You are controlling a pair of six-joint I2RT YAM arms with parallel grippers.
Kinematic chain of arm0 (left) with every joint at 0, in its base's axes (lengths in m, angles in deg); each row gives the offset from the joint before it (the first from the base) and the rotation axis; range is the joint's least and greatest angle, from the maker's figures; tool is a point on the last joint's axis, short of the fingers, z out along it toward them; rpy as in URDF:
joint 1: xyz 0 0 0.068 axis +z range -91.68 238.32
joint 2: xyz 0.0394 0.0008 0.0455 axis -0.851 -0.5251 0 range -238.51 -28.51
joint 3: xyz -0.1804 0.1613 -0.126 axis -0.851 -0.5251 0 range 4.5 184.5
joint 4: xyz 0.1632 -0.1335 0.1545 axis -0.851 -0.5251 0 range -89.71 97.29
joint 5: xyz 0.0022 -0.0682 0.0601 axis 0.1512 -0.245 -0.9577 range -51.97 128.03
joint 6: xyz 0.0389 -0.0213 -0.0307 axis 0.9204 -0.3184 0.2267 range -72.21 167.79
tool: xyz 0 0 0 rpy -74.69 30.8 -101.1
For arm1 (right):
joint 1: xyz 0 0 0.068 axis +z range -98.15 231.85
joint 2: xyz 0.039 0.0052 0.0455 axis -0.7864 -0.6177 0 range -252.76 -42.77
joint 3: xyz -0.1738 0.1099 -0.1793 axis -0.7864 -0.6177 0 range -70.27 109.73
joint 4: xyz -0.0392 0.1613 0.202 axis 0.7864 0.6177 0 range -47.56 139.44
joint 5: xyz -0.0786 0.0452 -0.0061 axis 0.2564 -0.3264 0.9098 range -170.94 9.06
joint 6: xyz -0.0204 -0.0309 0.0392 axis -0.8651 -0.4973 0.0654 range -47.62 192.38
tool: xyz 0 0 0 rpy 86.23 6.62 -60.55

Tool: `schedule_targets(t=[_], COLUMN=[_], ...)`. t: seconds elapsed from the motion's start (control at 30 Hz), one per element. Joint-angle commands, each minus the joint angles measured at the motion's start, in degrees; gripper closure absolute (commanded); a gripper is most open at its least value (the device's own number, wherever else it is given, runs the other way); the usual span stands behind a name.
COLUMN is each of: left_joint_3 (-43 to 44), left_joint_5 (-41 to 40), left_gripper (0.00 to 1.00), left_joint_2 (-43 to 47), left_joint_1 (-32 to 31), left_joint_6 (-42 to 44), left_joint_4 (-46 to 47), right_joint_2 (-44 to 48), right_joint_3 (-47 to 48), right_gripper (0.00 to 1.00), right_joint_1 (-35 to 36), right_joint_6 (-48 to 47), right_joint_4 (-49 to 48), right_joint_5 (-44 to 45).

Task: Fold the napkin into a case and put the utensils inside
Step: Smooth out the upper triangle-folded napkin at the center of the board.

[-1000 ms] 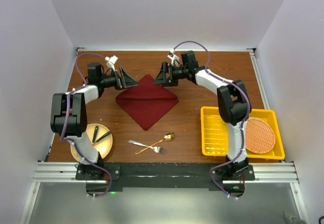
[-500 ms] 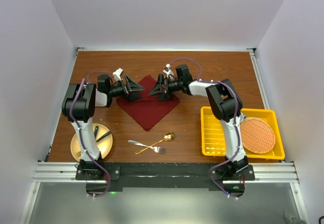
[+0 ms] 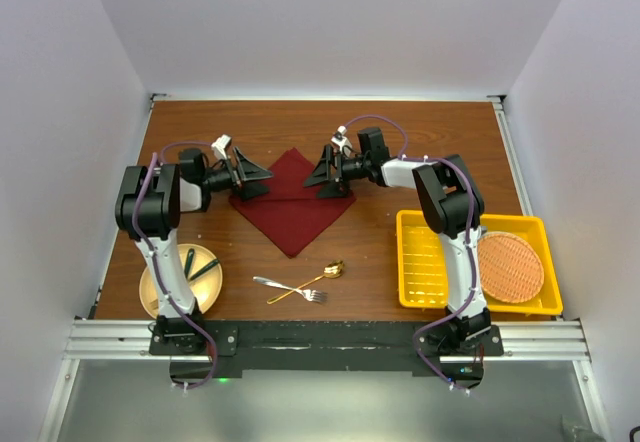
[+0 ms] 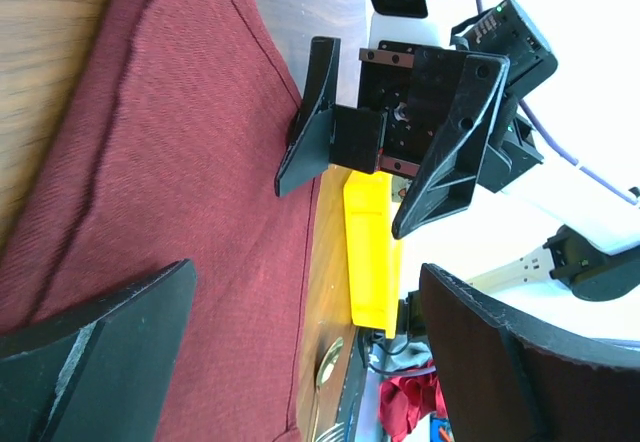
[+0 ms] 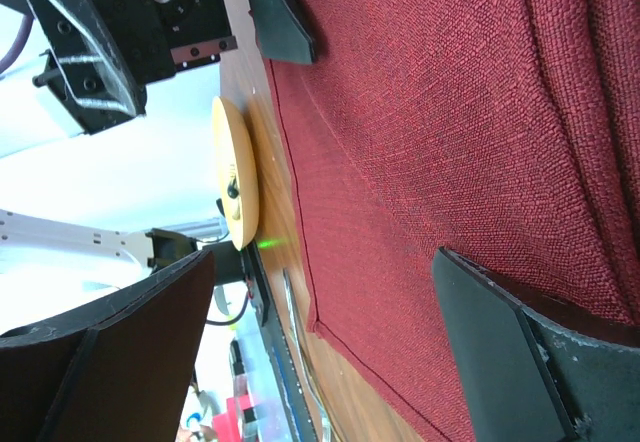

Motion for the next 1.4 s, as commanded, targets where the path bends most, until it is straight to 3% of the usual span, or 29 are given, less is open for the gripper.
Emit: schedule_targets(t=[0.0, 0.2, 0.3, 0.43, 0.6, 0.8, 0.9, 1.13, 1.27, 1.33, 1.37], left_joint_3=[-1.0, -3.3, -4.7, -4.7, -3.5, -1.8, -2.1, -2.6, -0.6, 2.2, 3.4], left_joint_5=[1.7, 3.1, 2.3, 1.3, -0.7, -1.9, -2.0, -4.7, -3.4, -2.1, -1.7], left_gripper=[0.00, 0.03, 0.03, 0.03, 0.04, 0.19, 0.27, 0.35, 0.36, 0.34, 0.34], left_joint_2=[0.5, 4.8, 5.8, 5.0, 2.7, -2.8, -4.9, -6.0, -4.1, -1.2, 0.1], left_joint_1=[3.8, 5.1, 4.7, 2.5, -3.2, -8.6, -8.6, -4.9, -4.1, -4.1, -4.1], left_joint_6=[0.9, -6.7, -19.5, -29.8, -30.0, -31.3, -27.8, -13.5, -7.5, -3.6, 2.5], left_joint_4=[0.8, 6.9, 18.6, 34.3, 34.9, 37.8, 33.0, 15.6, 9.7, 4.4, -2.6], right_joint_2=[-1.2, 3.2, 6.3, 8.6, 6.1, 0.6, -0.4, -2.8, -1.7, 0.0, 0.8], right_joint_3=[-1.9, 0.1, 0.5, 0.7, 1.3, 2.4, 2.0, 2.1, -1.9, -2.9, -3.5], right_gripper=[0.04, 0.04, 0.03, 0.02, 0.02, 0.09, 0.15, 0.53, 0.60, 0.59, 0.58], right_joint_1=[-1.3, -1.2, -0.7, 0.9, 2.9, 3.2, 2.3, -0.9, -0.5, 0.6, 1.0], right_joint_6=[-2.5, -1.8, -0.8, 3.4, 10.4, 12.4, 8.9, -2.1, 1.2, 5.0, 6.8], right_joint_4=[5.1, 5.6, 4.9, -0.1, -5.8, -8.8, -5.7, 6.7, 3.9, 0.6, -0.8], right_joint_5=[5.8, 3.7, 2.8, 2.5, 3.4, 2.8, 2.6, 3.3, 3.3, 2.2, 1.6])
